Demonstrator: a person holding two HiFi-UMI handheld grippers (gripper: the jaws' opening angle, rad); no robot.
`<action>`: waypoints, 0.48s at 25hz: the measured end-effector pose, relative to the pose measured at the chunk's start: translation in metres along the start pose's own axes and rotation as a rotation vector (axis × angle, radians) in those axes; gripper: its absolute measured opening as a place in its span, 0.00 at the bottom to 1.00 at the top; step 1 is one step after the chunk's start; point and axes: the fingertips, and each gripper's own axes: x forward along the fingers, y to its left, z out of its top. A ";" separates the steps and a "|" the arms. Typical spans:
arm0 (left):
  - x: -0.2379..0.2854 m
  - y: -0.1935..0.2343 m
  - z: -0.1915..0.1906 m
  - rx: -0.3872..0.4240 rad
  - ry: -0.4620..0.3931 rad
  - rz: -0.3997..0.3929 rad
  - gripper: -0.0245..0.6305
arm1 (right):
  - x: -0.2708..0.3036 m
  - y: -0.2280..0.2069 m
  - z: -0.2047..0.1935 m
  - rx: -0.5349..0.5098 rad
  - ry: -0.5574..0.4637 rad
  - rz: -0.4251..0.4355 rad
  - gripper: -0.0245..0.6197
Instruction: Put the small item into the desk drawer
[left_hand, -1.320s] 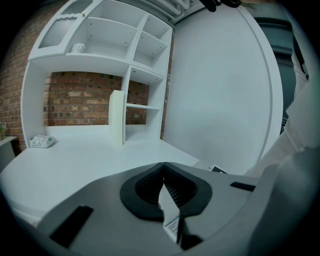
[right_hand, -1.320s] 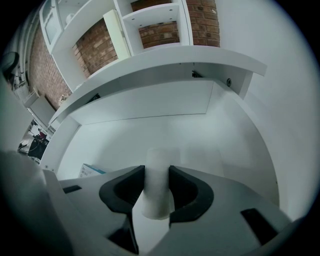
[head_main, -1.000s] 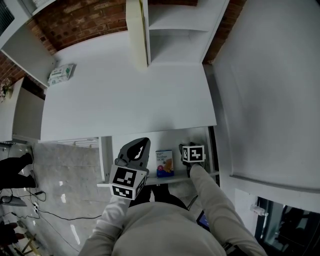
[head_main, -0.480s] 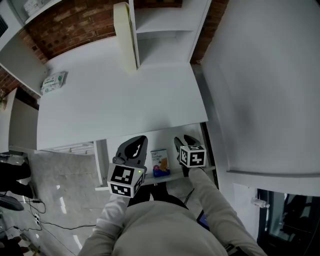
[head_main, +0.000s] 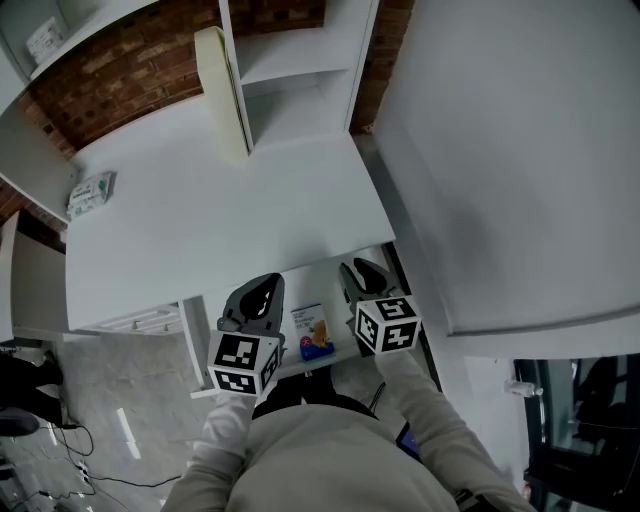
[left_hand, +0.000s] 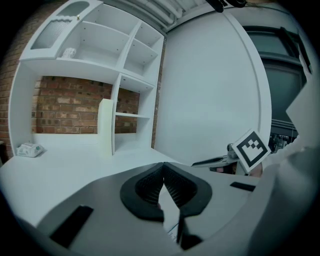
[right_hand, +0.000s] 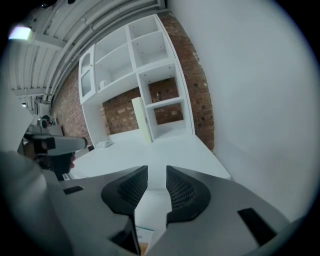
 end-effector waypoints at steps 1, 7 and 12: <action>0.000 0.001 0.001 0.002 -0.003 -0.003 0.07 | -0.006 0.004 0.007 -0.004 -0.022 0.001 0.25; 0.001 0.001 0.005 0.019 -0.018 -0.027 0.07 | -0.041 0.016 0.037 -0.020 -0.130 -0.019 0.21; 0.002 0.005 0.011 0.030 -0.030 -0.048 0.07 | -0.066 0.023 0.055 -0.012 -0.211 -0.057 0.15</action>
